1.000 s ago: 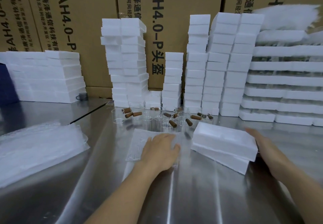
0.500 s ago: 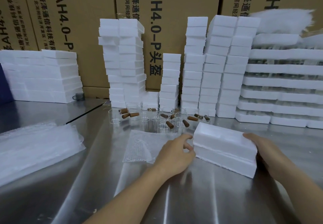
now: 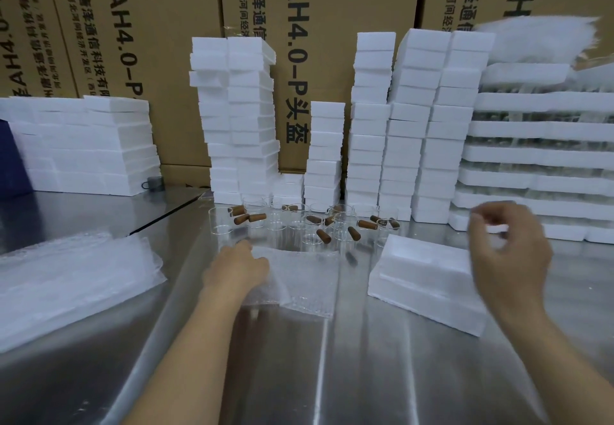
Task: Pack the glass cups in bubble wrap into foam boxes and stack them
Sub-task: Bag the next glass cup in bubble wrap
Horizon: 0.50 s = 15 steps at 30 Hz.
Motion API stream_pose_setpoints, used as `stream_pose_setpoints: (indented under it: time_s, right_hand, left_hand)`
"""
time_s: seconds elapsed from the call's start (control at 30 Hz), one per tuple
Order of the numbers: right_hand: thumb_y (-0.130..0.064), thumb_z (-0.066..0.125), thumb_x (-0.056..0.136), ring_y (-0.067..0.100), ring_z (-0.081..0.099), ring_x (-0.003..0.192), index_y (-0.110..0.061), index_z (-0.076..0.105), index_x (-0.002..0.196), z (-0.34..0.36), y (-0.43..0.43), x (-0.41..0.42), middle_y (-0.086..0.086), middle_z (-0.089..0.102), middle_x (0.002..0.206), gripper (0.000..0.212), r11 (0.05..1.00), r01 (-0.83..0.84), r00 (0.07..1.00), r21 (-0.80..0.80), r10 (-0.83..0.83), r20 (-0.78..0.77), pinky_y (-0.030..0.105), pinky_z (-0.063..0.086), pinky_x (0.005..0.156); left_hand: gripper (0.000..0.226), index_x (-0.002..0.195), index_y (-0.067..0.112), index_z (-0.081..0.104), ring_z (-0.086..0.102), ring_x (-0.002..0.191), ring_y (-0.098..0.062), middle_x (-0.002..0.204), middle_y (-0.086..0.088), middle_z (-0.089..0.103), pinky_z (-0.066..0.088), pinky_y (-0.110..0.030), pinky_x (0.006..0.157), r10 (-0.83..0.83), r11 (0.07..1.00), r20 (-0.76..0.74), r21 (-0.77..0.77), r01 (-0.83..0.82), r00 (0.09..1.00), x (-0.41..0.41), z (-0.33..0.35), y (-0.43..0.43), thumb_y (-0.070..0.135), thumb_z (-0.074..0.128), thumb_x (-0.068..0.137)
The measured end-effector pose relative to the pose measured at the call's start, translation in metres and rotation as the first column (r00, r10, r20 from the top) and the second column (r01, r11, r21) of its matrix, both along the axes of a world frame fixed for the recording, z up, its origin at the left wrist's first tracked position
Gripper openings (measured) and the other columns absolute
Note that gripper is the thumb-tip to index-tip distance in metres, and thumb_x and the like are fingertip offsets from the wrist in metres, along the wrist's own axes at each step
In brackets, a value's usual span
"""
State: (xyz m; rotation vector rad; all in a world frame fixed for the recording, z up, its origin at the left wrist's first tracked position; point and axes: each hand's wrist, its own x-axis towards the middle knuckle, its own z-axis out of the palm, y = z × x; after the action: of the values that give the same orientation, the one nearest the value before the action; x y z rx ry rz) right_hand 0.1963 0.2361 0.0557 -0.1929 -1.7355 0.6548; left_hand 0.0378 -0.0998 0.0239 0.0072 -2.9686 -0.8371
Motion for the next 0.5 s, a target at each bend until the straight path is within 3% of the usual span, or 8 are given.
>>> stream_pose_setpoints:
  time_s: [0.03,0.1,0.17,0.23,0.3,0.4,0.5]
  right_hand:
    - [-0.031,0.055,0.091,0.017,0.058,0.088,-0.024,0.065,0.096,-0.001,-0.024,0.001,-0.011,0.062,0.091,0.013,0.986,-0.103,0.995,0.130,0.102,0.017,0.035,0.046,0.081]
    - [-0.041,0.053,0.092,0.005,0.055,0.077,-0.032,0.064,0.102,-0.013,-0.071,-0.001,-0.018,0.058,0.083,0.017,0.900,-0.321,0.931,0.296,0.242,0.272,0.028,0.046,0.073]
    - [-0.060,0.045,0.093,0.003,0.057,0.076,-0.041,0.057,0.126,-0.032,-0.105,-0.006,-0.018,0.059,0.083,0.039,0.812,-0.474,0.775,0.340,0.202,0.598,0.027,0.048,0.072]
    - [-0.067,0.038,0.094,0.006,0.062,0.089,-0.045,0.046,0.141,-0.051,-0.118,-0.015,-0.016,0.064,0.099,0.052,0.760,-0.535,0.655,0.369,0.098,0.749,0.032,0.047,0.078]
    - [-0.064,0.040,0.097,0.012,0.063,0.100,-0.043,0.052,0.135,-0.062,-0.119,-0.022,-0.015,0.063,0.107,0.045,0.750,-0.549,0.613,0.370,0.061,0.788,0.033,0.046,0.080]
    - [-0.055,0.043,0.100,0.010,0.060,0.092,-0.040,0.059,0.118,-0.069,-0.114,-0.028,-0.019,0.050,0.090,0.028,0.759,-0.548,0.623,0.352,0.090,0.777,0.031,0.040,0.072]
    - [-0.052,0.045,0.099,0.004,0.048,0.081,-0.043,0.053,0.120,-0.071,-0.111,-0.030,-0.021,0.042,0.077,0.024,0.784,-0.524,0.637,0.332,0.102,0.764,0.031,0.036,0.068]
  left_hand:
    - [0.062,0.157,0.029,0.046,0.052,0.141,-0.031,0.161,-0.005,0.048,0.046,-0.042,0.112,0.000,0.999,0.036,0.043,-0.001,0.999,-0.001,0.001,-0.004,0.041,0.060,0.097]
    - [0.070,0.155,0.031,0.046,0.057,0.129,-0.028,0.157,-0.005,0.051,0.050,-0.037,0.101,-0.027,0.989,0.104,0.147,0.012,0.994,-0.003,0.004,-0.011,0.038,0.070,0.090]
    - [0.080,0.155,0.033,0.044,0.063,0.120,-0.029,0.150,-0.009,0.057,0.054,-0.035,0.091,-0.062,0.981,0.170,0.190,0.029,0.983,-0.004,0.006,-0.015,0.029,0.079,0.083]
    - [0.091,0.158,0.035,0.040,0.065,0.127,-0.034,0.150,-0.013,0.058,0.056,-0.040,0.098,-0.082,0.984,0.210,0.172,0.046,0.974,-0.005,0.005,-0.018,0.021,0.085,0.080]
    - [0.097,0.160,0.036,0.037,0.064,0.123,-0.033,0.150,-0.011,0.055,0.054,-0.036,0.094,-0.092,0.989,0.206,0.130,0.066,0.974,-0.006,0.005,-0.021,0.016,0.086,0.079]
    - [0.094,0.159,0.036,0.038,0.063,0.113,-0.029,0.140,-0.010,0.057,0.049,-0.032,0.082,-0.102,0.989,0.184,0.128,0.079,0.978,-0.006,0.006,-0.025,0.016,0.084,0.080]
    - [0.098,0.161,0.035,0.036,0.059,0.129,-0.029,0.156,-0.009,0.051,0.049,-0.034,0.093,-0.127,0.987,0.213,0.120,0.103,0.969,-0.004,0.007,-0.026,0.030,0.091,0.080]
